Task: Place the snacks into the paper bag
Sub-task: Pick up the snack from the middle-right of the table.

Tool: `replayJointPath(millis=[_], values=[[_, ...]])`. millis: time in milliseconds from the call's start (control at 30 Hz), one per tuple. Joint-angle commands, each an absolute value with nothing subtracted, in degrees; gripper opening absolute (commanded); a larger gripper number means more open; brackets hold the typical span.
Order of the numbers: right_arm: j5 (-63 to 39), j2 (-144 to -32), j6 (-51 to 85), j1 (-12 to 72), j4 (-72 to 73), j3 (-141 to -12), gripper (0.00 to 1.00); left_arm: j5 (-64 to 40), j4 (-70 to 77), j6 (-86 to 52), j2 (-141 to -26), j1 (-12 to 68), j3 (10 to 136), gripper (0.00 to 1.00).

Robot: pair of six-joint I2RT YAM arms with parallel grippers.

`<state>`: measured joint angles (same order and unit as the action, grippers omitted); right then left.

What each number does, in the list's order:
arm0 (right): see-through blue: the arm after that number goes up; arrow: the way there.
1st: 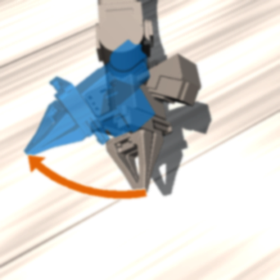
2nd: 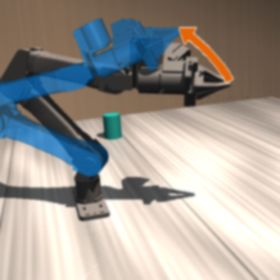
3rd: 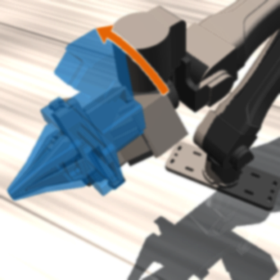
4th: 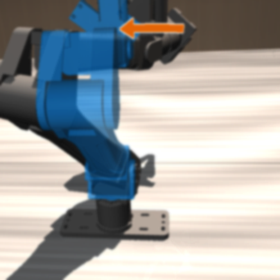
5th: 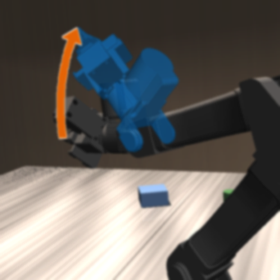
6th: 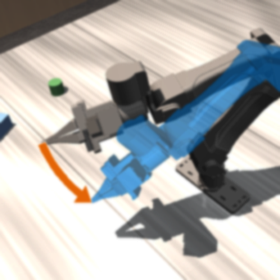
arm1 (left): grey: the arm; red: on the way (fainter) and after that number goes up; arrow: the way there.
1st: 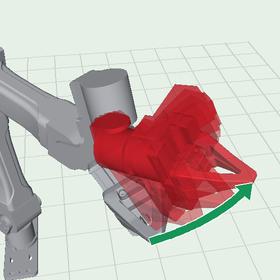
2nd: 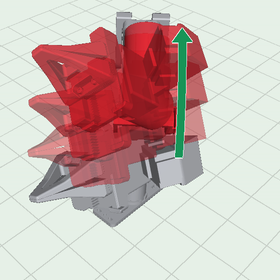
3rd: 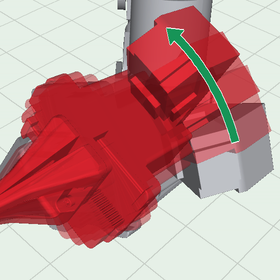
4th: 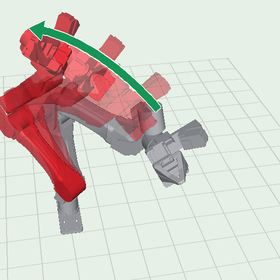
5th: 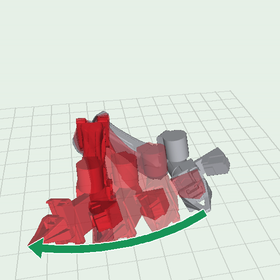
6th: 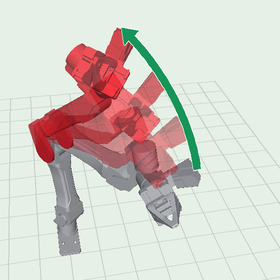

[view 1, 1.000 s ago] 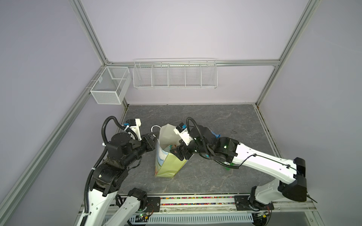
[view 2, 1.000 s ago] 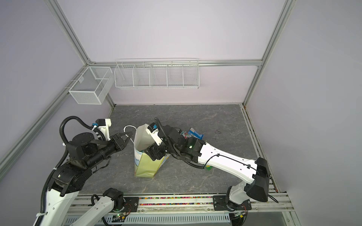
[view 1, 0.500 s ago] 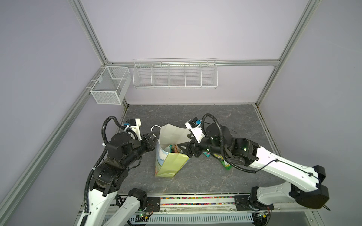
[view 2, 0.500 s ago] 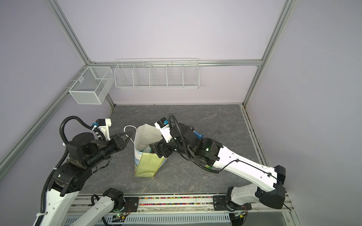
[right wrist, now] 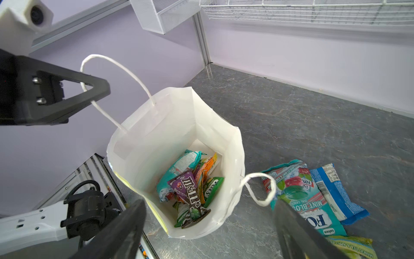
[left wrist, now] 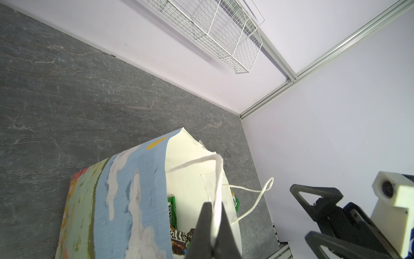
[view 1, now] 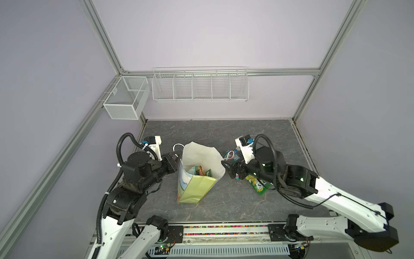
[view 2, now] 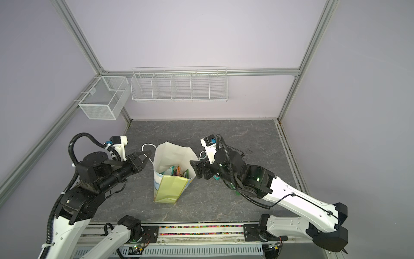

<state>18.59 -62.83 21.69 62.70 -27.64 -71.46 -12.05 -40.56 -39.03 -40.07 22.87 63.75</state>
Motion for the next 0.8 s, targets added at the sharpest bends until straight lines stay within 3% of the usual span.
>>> replayJointPath(millis=[0,767], values=[[21.09,-60.51,23.83,61.46,-28.92,-69.08,0.89,-12.48,-37.27,-39.73,-39.55,22.64,64.34,0.00],[27.27,-48.78,39.25,48.22,-39.67,-56.06,0.89,-12.61,-37.18,-39.93,-39.54,22.63,63.85,0.00]])
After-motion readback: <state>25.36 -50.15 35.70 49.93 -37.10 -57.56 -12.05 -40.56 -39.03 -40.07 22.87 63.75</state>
